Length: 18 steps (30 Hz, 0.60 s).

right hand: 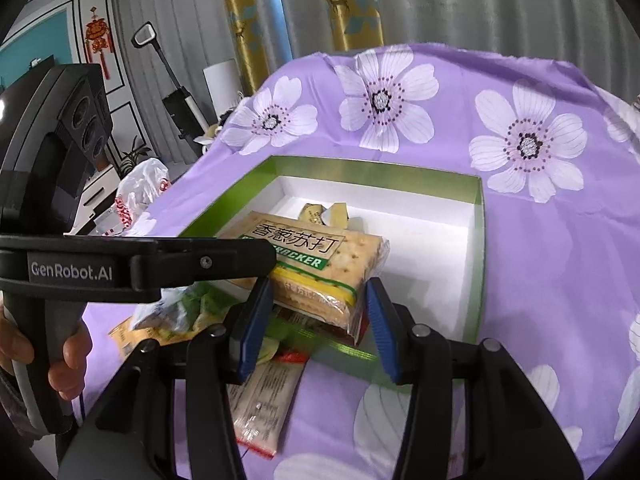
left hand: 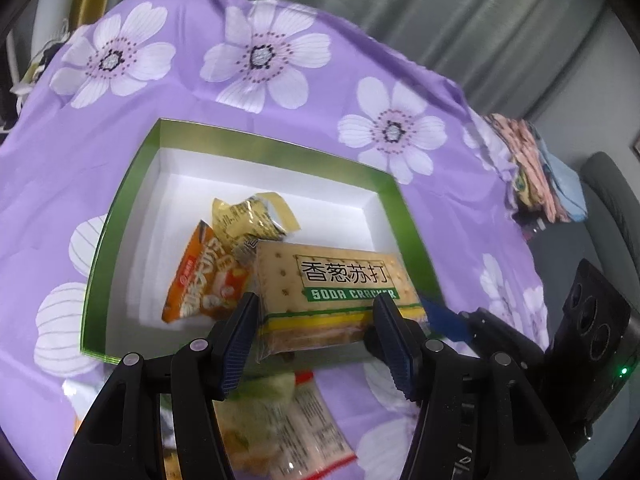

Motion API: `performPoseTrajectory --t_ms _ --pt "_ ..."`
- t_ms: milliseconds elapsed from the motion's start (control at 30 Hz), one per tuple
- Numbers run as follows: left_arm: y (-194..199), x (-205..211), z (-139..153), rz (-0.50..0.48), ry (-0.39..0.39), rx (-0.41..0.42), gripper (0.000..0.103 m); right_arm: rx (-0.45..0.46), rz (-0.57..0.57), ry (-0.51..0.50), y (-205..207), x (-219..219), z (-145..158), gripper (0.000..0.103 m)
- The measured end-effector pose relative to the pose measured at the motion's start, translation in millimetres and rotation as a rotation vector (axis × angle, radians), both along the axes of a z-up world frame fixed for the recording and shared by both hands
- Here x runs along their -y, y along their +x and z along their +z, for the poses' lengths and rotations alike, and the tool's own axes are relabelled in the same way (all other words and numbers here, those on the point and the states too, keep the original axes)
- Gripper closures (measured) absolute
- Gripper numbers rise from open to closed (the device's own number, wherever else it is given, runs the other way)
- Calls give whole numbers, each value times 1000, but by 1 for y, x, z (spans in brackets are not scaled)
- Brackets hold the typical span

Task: Organize snacks
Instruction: 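Carry the soda cracker box into the green box and open, then move the right tool toward the orange bread bag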

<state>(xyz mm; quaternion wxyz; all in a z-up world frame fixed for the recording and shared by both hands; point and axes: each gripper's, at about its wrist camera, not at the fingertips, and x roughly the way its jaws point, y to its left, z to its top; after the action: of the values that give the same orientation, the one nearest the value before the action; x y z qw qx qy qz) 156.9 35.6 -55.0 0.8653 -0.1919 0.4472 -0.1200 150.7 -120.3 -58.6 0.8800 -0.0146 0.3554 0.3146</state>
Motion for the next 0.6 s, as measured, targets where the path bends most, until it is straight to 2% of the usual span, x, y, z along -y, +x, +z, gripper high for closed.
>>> performPoseTrajectory --t_ms 133,200,267,467,600 --pt "7 -5 -6 20 -8 -23 43 -30 -31 -19 11 -5 -10 52" --pt "6 -7 -3 38 6 -17 32 -27 -49 -26 10 -3 -11 50" --pt "1 -12 2 48 13 -5 25 -20 -60 -16 7 3 -8 48" --pt "-23 -30 15 73 39 17 25 -4 -74 24 -18 26 3 42" --pt "-43 -43 20 90 27 13 25 -13 -72 29 -38 36 3 40"
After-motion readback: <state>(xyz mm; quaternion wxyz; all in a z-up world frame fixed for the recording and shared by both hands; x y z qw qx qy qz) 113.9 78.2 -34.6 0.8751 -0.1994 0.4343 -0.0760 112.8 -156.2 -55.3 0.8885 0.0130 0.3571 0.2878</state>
